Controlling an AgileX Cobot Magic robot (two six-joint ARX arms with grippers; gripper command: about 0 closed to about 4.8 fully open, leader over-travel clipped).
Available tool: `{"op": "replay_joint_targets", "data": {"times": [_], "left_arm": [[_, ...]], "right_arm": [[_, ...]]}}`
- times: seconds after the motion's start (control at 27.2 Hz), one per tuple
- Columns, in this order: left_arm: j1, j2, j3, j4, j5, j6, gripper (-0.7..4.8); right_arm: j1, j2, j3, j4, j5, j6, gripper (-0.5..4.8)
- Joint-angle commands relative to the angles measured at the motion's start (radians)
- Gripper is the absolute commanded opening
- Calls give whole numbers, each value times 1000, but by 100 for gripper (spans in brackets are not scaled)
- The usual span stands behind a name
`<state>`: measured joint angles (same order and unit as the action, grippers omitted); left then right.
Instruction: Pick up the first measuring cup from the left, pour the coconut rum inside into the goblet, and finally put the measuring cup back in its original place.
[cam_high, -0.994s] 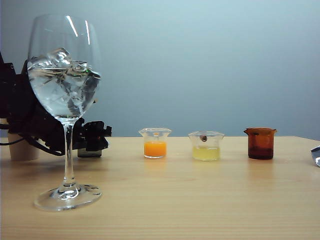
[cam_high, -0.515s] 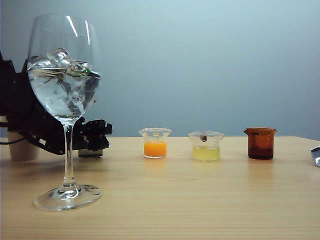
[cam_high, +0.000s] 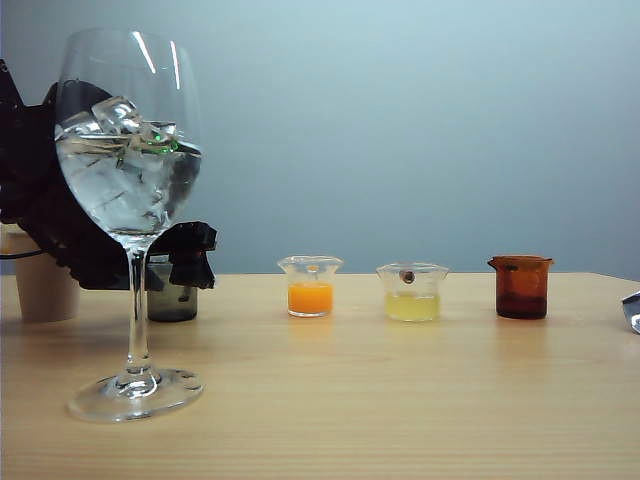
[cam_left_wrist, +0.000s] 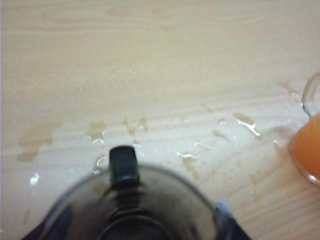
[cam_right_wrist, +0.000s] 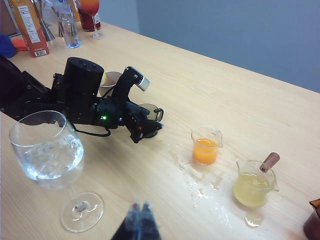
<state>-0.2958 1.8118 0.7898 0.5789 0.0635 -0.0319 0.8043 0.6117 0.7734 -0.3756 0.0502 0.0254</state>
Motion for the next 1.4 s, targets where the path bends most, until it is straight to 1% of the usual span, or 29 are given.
{"op": "replay_joint_targets", "data": {"times": [0.04, 0.18, 0.29, 0.52, 0.77, 0.81, 0.85, 0.88, 0.92, 0.99, 1.03, 1.14, 1.4], "left_arm": [[0, -4, 2, -30, 2, -3, 343], [0, -4, 2, -32, 1, -3, 341], [0, -4, 2, -66, 2, -10, 345], [0, -38, 2, -178, 1, -10, 345], [0, -140, 2, -333, -8, -10, 337], [0, -154, 2, -352, -22, -10, 325], [0, -171, 2, -372, -43, -10, 287], [0, -195, 2, -400, -72, -9, 199], [0, -210, 2, -414, -79, -6, 133], [0, -246, 2, -443, -90, -2, -15], [0, -266, 2, -452, -90, -1, -5], [0, -323, 2, -481, -89, -2, -5], [0, -526, 2, -694, -85, -2, -5]], "right_arm": [[-1, -1, 4, 14, -1, -3, -3], [-1, -1, 4, 13, -1, -3, -3], [-1, -1, 4, 13, -1, -3, -3], [-1, -2, 4, 13, -1, -3, -3], [-1, -2, 4, 13, -1, -3, -3], [-1, -2, 4, 13, -1, -3, -3], [-1, -2, 4, 13, -1, -3, -3], [-1, -2, 4, 13, -1, -3, -3], [-1, -2, 4, 13, -1, -3, -3], [-1, -2, 4, 13, -1, -3, -3], [-1, -2, 4, 13, -1, -3, -3], [-1, -2, 4, 13, -1, -3, -3], [-1, -3, 4, 13, 4, -3, -3]]}}
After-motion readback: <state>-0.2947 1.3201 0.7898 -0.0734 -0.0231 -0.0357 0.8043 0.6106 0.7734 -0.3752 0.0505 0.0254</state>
